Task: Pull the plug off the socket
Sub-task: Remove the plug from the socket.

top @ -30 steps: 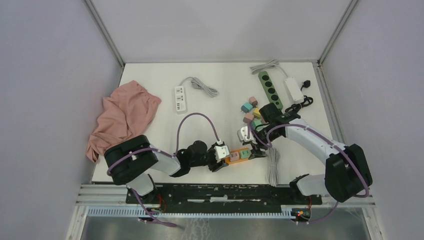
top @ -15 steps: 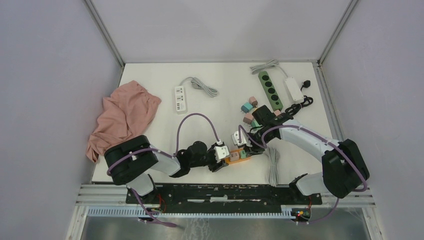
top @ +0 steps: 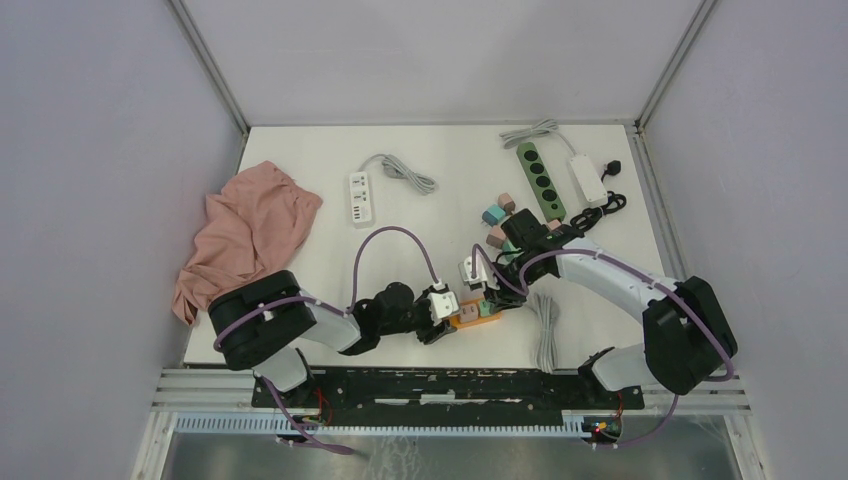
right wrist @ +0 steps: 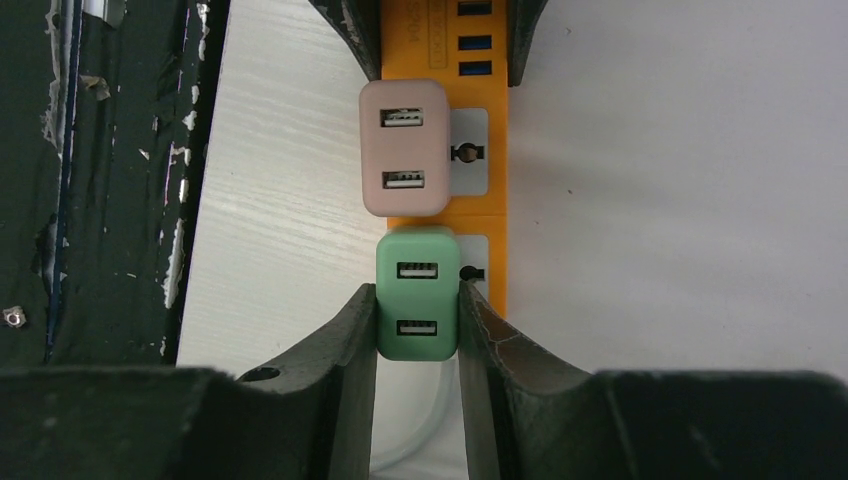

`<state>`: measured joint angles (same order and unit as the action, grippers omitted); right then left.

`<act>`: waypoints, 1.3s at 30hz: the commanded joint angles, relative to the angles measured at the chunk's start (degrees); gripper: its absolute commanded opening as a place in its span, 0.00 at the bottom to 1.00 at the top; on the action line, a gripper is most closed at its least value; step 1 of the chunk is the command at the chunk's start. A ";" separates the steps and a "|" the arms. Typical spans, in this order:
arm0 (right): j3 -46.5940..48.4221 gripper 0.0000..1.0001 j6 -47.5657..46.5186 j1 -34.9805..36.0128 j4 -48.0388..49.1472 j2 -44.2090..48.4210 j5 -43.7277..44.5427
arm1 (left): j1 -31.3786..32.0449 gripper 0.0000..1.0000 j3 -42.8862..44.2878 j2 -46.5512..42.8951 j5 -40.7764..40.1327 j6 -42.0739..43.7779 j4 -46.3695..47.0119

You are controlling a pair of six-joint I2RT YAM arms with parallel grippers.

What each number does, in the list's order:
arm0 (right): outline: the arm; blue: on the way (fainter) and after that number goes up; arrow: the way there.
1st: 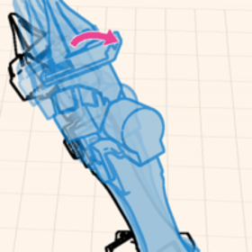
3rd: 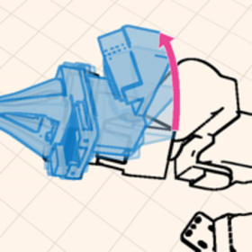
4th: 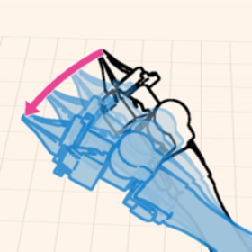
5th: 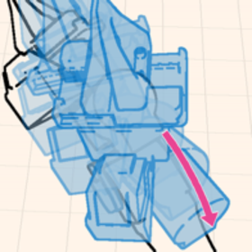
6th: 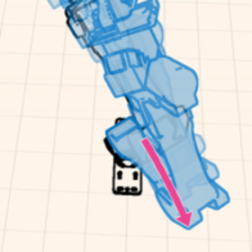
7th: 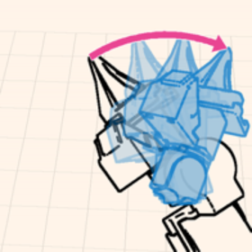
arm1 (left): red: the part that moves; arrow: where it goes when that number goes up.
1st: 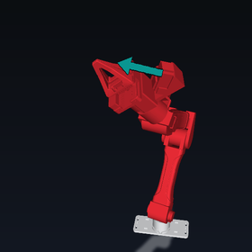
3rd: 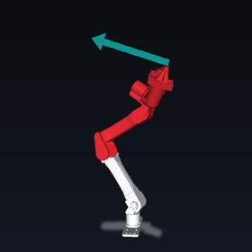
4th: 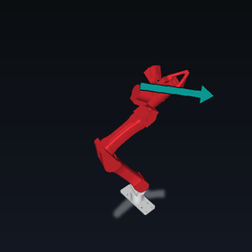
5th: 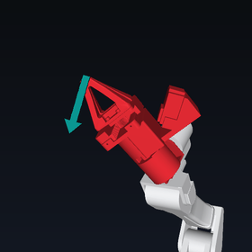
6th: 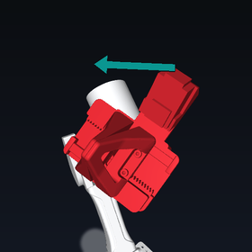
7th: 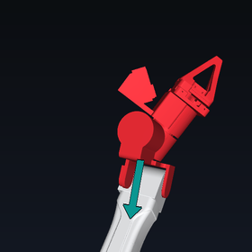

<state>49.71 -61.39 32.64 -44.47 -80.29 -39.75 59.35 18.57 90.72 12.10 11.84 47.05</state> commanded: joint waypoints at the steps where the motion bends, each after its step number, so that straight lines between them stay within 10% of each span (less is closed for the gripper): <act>1: 2.41 0.07 4.42 0.02 2.52 -0.48 -0.96 | 0.46 0.03 -0.26 0.53 -1.06 1.17 1.38; 14: 0.23 0.00 -14.07 -0.91 -9.94 1.32 -4.30 | 0.45 0.03 0.17 1.39 -1.40 1.10 1.04; 28: 2.05 0.00 7.22 -1.73 3.58 2.15 -4.03 | 0.41 0.03 0.73 1.85 -1.51 0.78 0.16; 39: 0.47 0.00 -11.32 -5.81 -8.91 4.64 -5.43 | 0.46 0.03 0.85 1.77 -1.75 0.77 -0.20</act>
<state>49.87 -63.94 27.70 -47.92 -77.41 -42.26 59.72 19.62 91.77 11.14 11.81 48.84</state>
